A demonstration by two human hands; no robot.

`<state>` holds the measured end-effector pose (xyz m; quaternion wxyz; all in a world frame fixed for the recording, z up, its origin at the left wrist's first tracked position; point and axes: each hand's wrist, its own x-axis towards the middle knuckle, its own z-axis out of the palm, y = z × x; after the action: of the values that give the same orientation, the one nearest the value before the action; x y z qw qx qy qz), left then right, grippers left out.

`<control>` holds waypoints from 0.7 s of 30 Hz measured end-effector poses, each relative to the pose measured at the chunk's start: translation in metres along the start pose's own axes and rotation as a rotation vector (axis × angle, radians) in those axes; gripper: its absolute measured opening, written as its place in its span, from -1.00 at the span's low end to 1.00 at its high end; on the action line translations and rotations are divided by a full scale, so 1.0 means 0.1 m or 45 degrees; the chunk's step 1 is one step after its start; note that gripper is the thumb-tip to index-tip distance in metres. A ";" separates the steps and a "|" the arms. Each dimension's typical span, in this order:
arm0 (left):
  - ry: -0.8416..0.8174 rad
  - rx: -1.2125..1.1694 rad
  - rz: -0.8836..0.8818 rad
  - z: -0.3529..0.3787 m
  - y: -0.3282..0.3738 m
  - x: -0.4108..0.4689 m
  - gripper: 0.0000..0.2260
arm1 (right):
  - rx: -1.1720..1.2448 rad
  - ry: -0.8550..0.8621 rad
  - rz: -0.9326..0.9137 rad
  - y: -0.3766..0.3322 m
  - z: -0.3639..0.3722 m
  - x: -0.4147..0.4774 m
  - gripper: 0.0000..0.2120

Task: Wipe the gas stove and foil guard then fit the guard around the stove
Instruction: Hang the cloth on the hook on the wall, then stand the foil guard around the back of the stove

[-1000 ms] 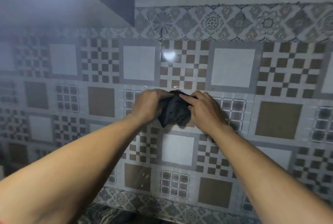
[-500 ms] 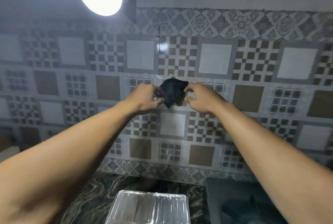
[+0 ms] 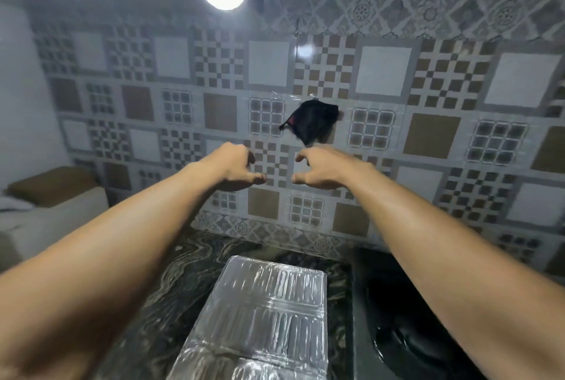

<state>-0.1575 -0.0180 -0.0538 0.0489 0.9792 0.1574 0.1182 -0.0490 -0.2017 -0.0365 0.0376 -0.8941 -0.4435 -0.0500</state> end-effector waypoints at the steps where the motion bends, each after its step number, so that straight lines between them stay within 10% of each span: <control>1: -0.018 0.014 -0.037 0.07 -0.01 -0.11 -0.35 | -0.013 -0.023 -0.033 -0.02 0.07 0.00 -0.36; 21: -0.292 -0.188 -0.990 1.79 -0.27 -2.61 -0.28 | -0.073 -0.533 -0.899 -0.94 2.24 -0.07 -0.29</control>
<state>-0.3622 -0.0867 -0.2873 0.1774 0.8475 0.5002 -0.0080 -0.1153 -0.1255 -0.2574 -0.0981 -0.6785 -0.7196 0.1109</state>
